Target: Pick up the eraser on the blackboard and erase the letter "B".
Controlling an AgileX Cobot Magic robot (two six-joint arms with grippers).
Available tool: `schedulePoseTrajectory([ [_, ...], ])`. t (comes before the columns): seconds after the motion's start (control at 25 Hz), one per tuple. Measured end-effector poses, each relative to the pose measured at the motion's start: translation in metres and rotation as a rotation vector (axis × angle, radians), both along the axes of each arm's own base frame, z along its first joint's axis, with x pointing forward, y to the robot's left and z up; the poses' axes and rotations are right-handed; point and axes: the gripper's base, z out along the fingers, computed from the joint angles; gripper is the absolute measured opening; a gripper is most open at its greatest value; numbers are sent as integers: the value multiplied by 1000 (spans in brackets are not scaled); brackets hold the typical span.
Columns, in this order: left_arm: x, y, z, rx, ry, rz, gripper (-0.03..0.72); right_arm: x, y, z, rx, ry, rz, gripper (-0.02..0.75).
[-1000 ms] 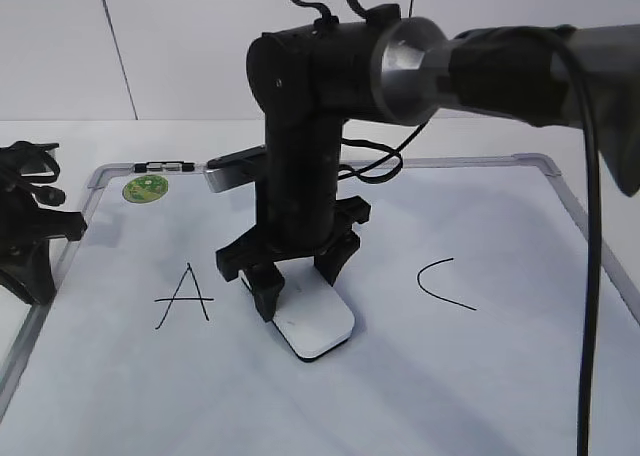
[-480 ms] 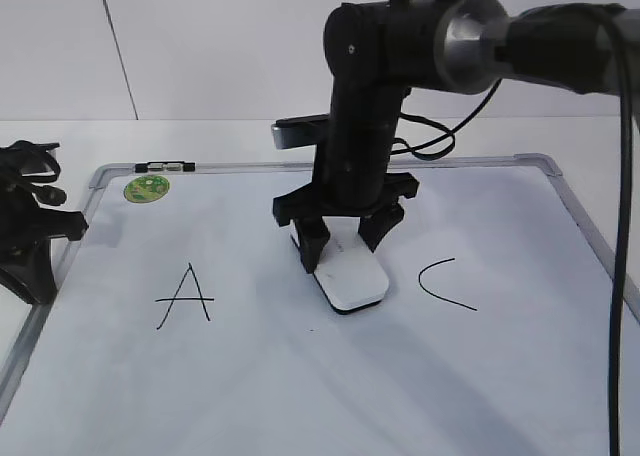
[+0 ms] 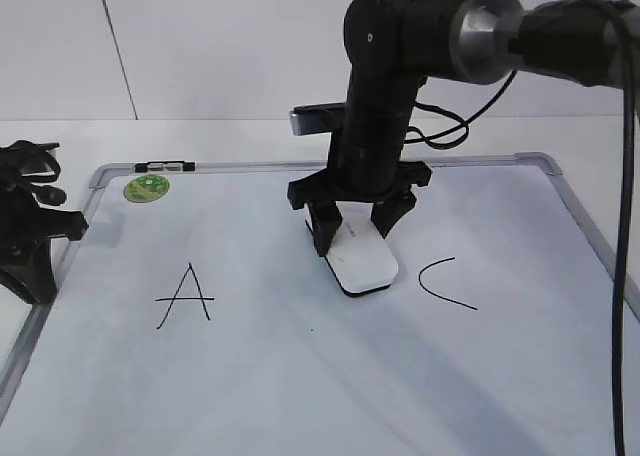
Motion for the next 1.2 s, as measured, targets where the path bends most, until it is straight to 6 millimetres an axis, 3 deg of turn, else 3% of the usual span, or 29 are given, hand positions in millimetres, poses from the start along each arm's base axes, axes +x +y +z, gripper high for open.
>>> schedulePoseTrajectory([
  [0.24,0,0,0,0,2,0,38,5,-3,13,-2,-63,2,523],
  [0.68,-1,0,0,0,11,-2,38,-10,-22,90,22,-232,-3,523],
  [1.2,-2,0,0,0,17,-2,39,-63,-126,101,-80,-148,-171,523],
])
